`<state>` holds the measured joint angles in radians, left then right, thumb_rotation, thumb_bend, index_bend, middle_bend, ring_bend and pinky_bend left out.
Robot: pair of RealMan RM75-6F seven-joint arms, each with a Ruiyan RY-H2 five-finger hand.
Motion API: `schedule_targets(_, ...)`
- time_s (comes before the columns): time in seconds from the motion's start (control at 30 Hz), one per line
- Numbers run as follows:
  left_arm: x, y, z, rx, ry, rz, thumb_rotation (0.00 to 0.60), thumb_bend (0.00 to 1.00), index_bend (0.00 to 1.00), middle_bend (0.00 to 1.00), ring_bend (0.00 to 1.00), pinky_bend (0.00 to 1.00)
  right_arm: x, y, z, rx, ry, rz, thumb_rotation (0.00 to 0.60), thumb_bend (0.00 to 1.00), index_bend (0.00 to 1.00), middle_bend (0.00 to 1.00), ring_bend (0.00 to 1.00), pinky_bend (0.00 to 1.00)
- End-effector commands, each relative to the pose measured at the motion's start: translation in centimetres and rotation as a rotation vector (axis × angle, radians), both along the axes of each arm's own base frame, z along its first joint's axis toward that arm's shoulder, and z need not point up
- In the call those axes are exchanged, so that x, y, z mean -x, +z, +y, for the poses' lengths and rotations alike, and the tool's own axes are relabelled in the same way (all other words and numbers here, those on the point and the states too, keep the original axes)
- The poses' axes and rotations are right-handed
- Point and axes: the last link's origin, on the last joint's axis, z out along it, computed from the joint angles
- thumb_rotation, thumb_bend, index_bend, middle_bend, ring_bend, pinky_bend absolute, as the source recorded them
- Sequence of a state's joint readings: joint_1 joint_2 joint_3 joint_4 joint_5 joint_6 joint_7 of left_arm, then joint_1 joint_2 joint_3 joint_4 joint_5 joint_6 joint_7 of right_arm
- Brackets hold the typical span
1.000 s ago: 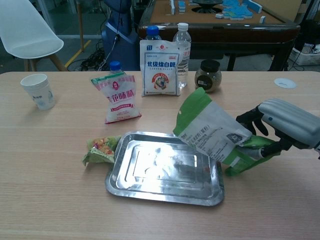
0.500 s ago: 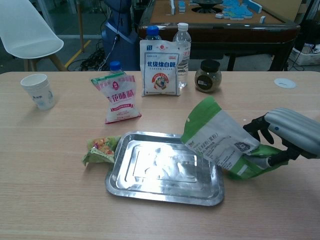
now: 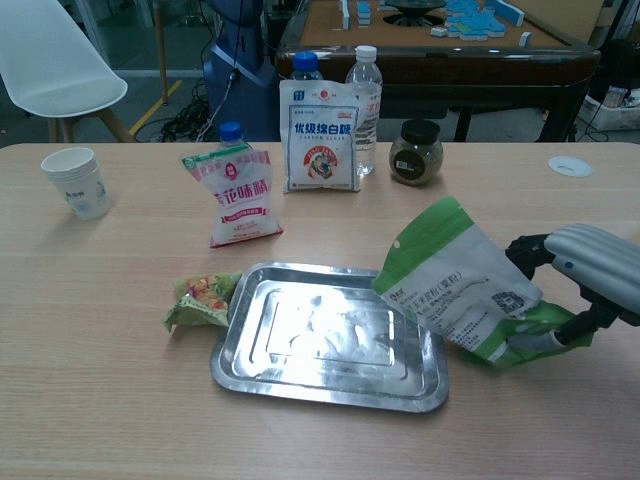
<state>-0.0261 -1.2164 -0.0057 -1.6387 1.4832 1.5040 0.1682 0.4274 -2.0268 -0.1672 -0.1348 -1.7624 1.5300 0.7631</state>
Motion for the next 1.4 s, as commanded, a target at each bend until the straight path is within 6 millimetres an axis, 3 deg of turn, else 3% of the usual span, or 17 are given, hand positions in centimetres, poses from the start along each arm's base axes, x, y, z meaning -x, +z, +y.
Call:
schedule_targets(0.03,0.0,0.0,0.0,0.0,-0.001,-0.001,0.6,0.23,0.02,0.0,0.12,0.11,0.2,0.2,0.1,0.004,-0.004,0.0,0.6,0.08,0.6,0.47,0.35,0.4)
schedule_targets(0.57,-0.3,-0.2,-0.1,0.007,-0.01,-0.003,0.6,0.23,0.02,0.0,0.12,0.11,2.6,2.0,2.3,0.038,-0.037,0.022,0.6,0.07,0.58,0.45,0.33,0.37)
schedule_targets(0.93,-0.6,-0.3,0.0,0.01,-0.024,-0.004,0.6,0.23,0.02,0.0,0.12,0.11,4.0,3.7,3.4,0.084,-0.078,-0.002,0.6,0.01,0.49,0.36,0.22,0.23)
schedule_targets(1.4,-0.8,-0.3,0.0,0.015,-0.036,-0.006,0.6,0.23,0.02,0.0,0.12,0.11,4.6,4.9,3.8,0.128,-0.105,-0.014,0.6,0.01,0.43,0.3,0.15,0.2)
